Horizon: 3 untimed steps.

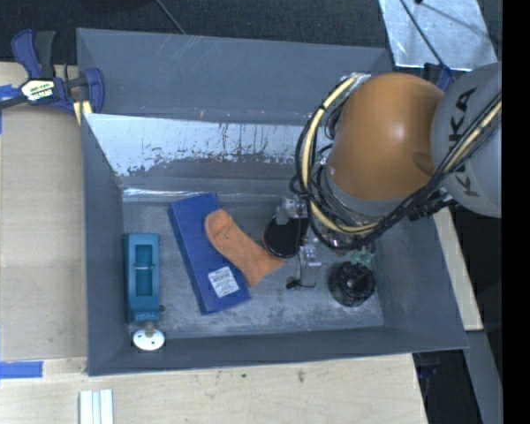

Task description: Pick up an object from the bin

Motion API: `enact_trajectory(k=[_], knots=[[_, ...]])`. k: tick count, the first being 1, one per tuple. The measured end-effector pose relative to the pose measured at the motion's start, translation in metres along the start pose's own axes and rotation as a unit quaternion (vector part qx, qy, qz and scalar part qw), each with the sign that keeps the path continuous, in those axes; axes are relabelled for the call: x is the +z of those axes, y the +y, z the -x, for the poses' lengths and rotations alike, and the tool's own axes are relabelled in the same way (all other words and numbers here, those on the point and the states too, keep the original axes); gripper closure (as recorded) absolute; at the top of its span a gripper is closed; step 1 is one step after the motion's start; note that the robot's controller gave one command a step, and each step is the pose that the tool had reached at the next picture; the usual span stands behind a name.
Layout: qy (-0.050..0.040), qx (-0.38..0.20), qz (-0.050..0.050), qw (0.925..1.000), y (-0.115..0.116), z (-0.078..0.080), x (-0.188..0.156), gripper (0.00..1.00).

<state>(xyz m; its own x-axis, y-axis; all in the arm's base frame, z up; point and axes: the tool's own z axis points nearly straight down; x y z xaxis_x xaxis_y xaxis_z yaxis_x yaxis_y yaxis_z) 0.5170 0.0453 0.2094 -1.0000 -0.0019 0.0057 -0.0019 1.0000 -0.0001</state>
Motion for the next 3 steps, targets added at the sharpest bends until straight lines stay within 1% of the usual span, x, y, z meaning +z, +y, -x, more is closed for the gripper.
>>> enact_trajectory(k=[1, 2, 3], knots=[[-0.0045, 0.001, 0.0, 1.0, 0.0, 0.002, -0.005, 0.0], [-0.0078, 0.003, 0.001, 1.0, 0.002, 0.024, 0.049, 0.0], [-0.0003, -0.001, 0.0, 1.0, -0.012, 0.043, 0.078, 0.0]])
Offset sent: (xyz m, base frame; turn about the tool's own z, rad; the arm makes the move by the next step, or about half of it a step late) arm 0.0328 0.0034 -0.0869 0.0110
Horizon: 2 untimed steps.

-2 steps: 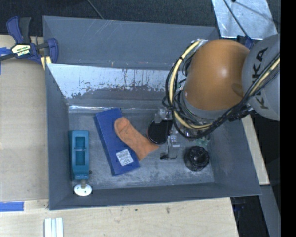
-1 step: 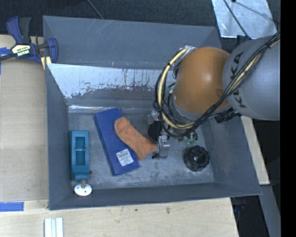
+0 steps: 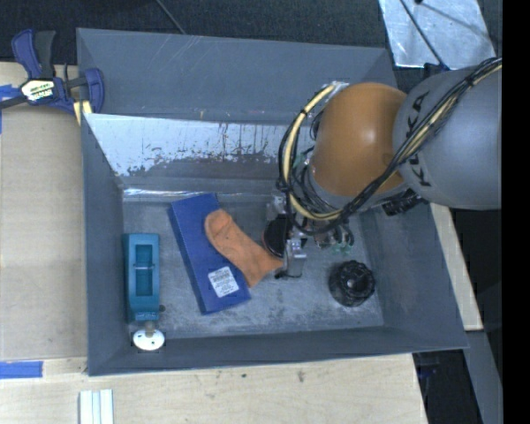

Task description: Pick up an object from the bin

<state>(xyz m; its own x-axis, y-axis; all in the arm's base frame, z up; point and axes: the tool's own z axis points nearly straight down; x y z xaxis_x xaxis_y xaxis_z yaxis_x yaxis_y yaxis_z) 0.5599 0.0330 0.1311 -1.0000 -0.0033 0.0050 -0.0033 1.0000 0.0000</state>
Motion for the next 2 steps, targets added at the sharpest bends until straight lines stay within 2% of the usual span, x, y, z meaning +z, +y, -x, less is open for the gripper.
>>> enact_trajectory(k=[1, 2], knots=[[-0.0075, -0.039, 0.0, 0.9992, -0.007, 0.015, 0.03, 0.0], [-0.0042, -0.052, 0.0, 0.9986, -0.008, 0.033, 0.06, 1.0]])
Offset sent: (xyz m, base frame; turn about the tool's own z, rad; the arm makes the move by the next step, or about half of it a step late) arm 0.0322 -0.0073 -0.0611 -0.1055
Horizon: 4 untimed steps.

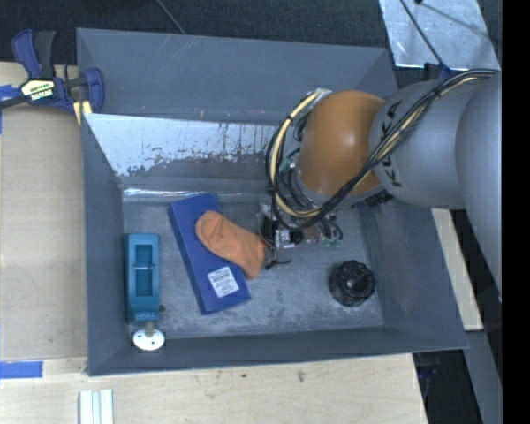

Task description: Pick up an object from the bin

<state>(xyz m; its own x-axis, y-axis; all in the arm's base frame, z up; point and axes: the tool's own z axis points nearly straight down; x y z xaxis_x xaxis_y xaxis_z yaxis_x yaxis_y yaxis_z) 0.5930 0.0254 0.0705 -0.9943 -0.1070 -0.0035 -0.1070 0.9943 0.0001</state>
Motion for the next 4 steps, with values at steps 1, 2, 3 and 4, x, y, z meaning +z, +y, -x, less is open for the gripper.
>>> enact_trajectory(k=[1, 2, 3, 4], knots=[[0.0, 0.0, 0.0, 1.0, 0.0, 0.0, 0.0, 1.0], [-0.0007, -0.007, 0.0, 1.0, 0.003, -0.011, -0.151, 1.0], [0.001, -0.007, 0.0, 1.0, 0.003, -0.012, -0.15, 1.0], [0.001, -0.006, 0.0, 1.0, 0.003, -0.012, -0.15, 1.0]])
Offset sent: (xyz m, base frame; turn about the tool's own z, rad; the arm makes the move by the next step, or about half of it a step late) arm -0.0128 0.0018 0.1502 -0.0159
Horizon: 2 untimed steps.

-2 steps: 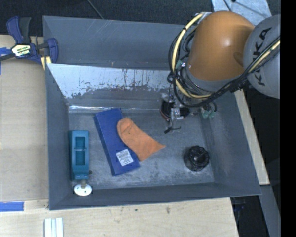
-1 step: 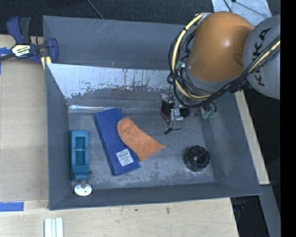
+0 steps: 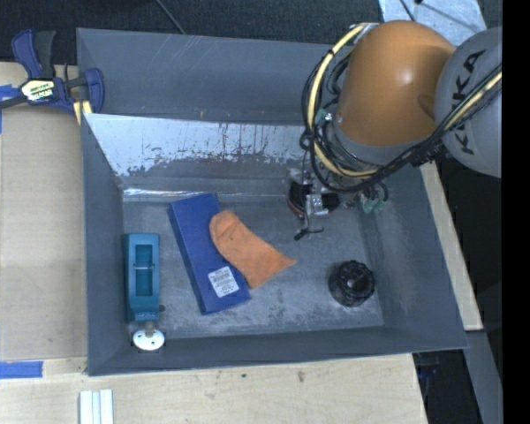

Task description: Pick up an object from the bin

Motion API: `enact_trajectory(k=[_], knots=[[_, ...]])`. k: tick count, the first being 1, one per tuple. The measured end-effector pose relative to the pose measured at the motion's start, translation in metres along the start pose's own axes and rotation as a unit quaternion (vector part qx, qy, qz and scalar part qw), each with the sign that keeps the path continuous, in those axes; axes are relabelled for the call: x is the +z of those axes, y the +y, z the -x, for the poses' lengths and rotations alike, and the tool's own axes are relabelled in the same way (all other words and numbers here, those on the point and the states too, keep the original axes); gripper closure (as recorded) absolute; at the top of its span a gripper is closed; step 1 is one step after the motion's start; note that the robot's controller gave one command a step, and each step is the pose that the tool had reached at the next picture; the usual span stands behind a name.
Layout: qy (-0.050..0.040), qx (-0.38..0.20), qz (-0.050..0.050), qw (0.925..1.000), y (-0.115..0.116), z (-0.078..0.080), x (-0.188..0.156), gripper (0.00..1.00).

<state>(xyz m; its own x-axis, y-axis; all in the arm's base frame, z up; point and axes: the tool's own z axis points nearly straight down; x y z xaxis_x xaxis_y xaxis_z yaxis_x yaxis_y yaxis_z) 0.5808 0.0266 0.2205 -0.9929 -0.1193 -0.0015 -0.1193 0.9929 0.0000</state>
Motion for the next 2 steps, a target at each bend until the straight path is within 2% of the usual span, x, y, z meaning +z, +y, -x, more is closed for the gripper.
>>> enact_trajectory(k=[2], knots=[[0.0, 0.001, 0.0, 1.0, -0.0002, 0.0, 0.0, 1.0]])
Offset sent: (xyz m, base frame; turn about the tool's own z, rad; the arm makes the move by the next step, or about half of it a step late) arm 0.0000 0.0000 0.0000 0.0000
